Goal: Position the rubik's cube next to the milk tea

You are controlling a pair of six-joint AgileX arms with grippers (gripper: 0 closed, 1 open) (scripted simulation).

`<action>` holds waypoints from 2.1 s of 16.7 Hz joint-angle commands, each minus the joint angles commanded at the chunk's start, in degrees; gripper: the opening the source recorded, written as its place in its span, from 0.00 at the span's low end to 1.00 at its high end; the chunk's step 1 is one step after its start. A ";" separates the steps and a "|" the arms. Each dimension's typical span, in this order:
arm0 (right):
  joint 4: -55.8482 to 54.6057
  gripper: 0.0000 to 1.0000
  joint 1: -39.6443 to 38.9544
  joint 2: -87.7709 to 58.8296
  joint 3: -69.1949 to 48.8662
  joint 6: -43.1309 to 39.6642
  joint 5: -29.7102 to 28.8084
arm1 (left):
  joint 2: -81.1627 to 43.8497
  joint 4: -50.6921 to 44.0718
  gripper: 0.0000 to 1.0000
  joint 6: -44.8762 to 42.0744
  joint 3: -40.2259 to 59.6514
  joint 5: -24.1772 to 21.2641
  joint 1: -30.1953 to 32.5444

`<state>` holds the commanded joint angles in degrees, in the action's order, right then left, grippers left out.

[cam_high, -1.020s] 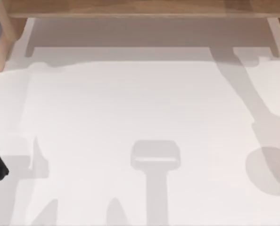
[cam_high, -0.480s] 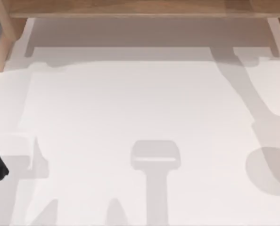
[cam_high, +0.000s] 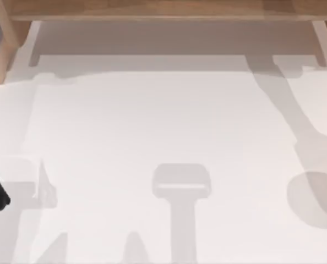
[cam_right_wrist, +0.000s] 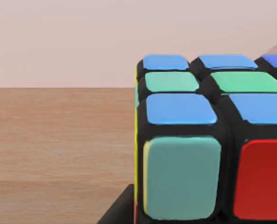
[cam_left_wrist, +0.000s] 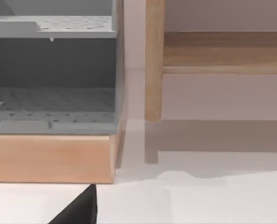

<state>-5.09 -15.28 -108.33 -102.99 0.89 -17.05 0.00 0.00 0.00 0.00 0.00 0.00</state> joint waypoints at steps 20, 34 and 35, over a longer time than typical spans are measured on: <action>25.81 0.00 -1.64 14.31 1.57 15.05 3.45 | 0.00 0.00 1.00 0.00 0.00 0.00 0.00; 66.46 0.00 -4.45 6.48 29.86 19.61 16.80 | 0.00 0.00 1.00 0.00 0.00 0.00 0.00; 66.46 0.00 -4.45 6.48 29.86 19.61 16.80 | 0.00 0.00 1.00 0.00 0.00 0.00 0.00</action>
<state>61.37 -19.73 -101.85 -73.13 20.49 -0.25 0.00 0.00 0.00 0.00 0.00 0.00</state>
